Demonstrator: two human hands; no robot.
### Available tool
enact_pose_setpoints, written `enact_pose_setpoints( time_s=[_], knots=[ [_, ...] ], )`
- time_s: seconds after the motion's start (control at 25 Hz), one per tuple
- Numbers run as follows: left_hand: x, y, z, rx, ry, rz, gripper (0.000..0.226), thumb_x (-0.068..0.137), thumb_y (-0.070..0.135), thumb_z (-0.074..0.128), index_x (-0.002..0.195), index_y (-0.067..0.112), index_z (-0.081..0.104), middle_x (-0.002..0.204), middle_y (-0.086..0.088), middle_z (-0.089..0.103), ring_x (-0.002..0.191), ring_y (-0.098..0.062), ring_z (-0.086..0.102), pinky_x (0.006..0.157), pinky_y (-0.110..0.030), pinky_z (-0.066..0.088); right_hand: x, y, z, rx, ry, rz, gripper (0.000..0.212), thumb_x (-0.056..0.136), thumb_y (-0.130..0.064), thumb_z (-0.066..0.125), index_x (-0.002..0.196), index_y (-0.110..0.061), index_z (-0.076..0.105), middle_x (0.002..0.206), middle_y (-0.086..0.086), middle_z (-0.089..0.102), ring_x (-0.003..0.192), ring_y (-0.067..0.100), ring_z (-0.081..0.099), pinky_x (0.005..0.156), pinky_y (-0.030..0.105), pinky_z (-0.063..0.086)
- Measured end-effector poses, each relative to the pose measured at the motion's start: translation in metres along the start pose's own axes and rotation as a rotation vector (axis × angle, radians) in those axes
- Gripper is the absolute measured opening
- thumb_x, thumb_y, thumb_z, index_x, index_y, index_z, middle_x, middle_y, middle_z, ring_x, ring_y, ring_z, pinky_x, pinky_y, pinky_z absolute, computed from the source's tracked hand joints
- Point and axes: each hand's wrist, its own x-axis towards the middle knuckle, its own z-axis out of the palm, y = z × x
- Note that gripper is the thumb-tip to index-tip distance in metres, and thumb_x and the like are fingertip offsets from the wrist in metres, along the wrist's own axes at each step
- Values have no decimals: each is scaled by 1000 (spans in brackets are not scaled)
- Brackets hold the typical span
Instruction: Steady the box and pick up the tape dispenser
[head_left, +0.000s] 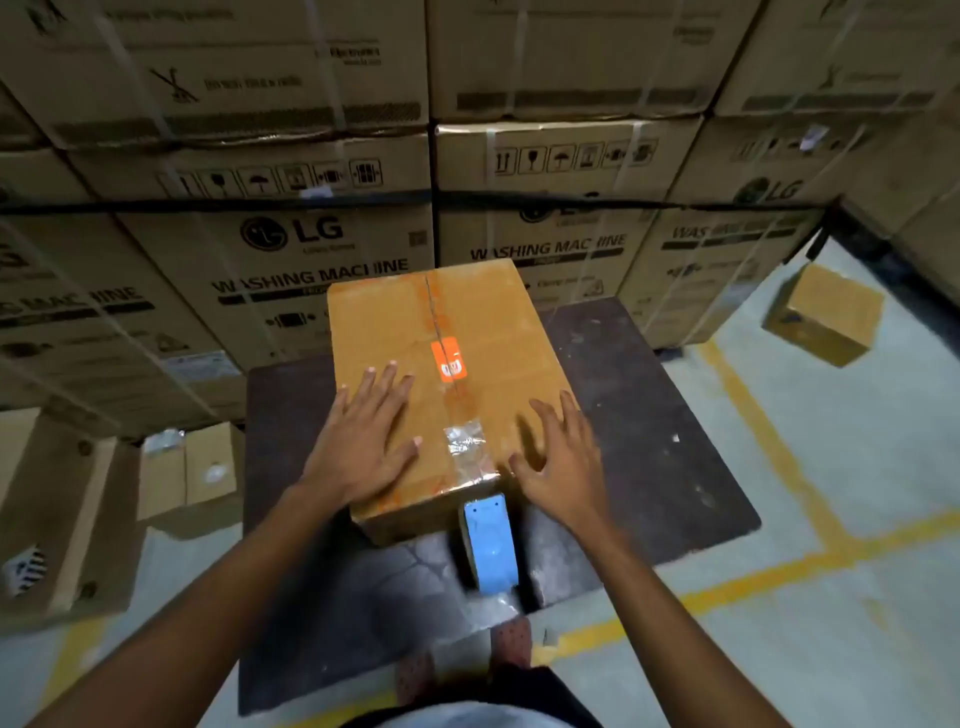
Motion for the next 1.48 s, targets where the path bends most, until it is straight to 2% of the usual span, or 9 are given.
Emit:
enact_pose_setpoints(
  time_s=[0.24, 0.44, 0.64, 0.76, 0.84, 1.12, 1.2, 1.36, 1.48],
  knots=[
    [-17, 4, 32, 51, -85, 190, 82, 101, 72, 29, 172, 34, 16, 182, 2, 7, 169, -28, 9, 134, -56, 7, -49, 14, 43, -22, 49, 82, 83, 89, -65, 64, 160, -30, 38, 178, 9, 14, 163, 35, 14, 123, 61, 28],
    [-9, 15, 34, 46, -133, 222, 91, 94, 86, 6, 172, 38, 11, 182, 1, 7, 169, -26, 4, 135, -58, 6, -70, 14, 72, 95, 127, 123, 100, 88, -65, 71, 168, -29, 24, 181, 10, 2, 165, 37, 11, 125, 61, 28],
    [-5, 14, 40, 120, -161, 262, 78, 101, 74, 20, 172, 42, 10, 183, 2, 6, 169, -27, 3, 135, -59, 3, -81, 15, 88, 342, 104, 305, 102, 86, -63, 77, 166, -30, 23, 166, 7, 36, 150, 28, 40, 116, 49, 42],
    [1, 12, 42, 157, -172, 286, 76, 102, 72, 18, 172, 43, 8, 183, 1, 4, 169, -28, 1, 134, -61, 3, -85, 19, 96, 543, -90, 438, 88, 91, -56, 77, 162, -29, 32, 132, 1, 66, 110, 9, 66, 85, 22, 55],
    [3, 10, 42, 159, -168, 298, 74, 103, 72, 18, 171, 44, 9, 183, 1, 5, 169, -29, 2, 134, -62, 4, -86, 20, 101, 636, -183, 471, 73, 95, -54, 73, 156, -31, 40, 111, -11, 70, 94, 2, 68, 66, 12, 52],
    [13, 7, 46, 169, -172, 308, 73, 103, 74, 15, 171, 48, 6, 183, 1, 2, 169, -30, 1, 132, -65, 1, -84, 24, 110, 712, -115, 409, 34, 99, -41, 73, 129, -36, 59, 118, -8, 74, 96, -4, 72, 76, 17, 56],
    [15, 6, 47, 176, -163, 313, 71, 104, 73, 15, 170, 49, 5, 183, 0, 2, 169, -30, 1, 132, -65, 2, -89, 24, 105, 699, -72, 406, 31, 99, -42, 72, 128, -34, 61, 117, -10, 73, 101, 1, 71, 80, 20, 57],
    [16, 5, 49, 180, -141, 324, 71, 105, 71, 17, 171, 48, 7, 183, -1, 4, 169, -31, 3, 131, -66, 4, -97, 18, 97, 696, -53, 441, 33, 100, -44, 70, 128, -29, 64, 113, -15, 70, 101, 2, 70, 72, 10, 54],
    [16, 5, 50, 178, -133, 328, 70, 105, 71, 17, 170, 48, 6, 183, -1, 4, 169, -32, 3, 131, -66, 4, -95, 9, 95, 714, -33, 506, 32, 99, -46, 70, 125, -27, 68, 111, -11, 73, 98, 4, 70, 74, 19, 56]
  ],
)
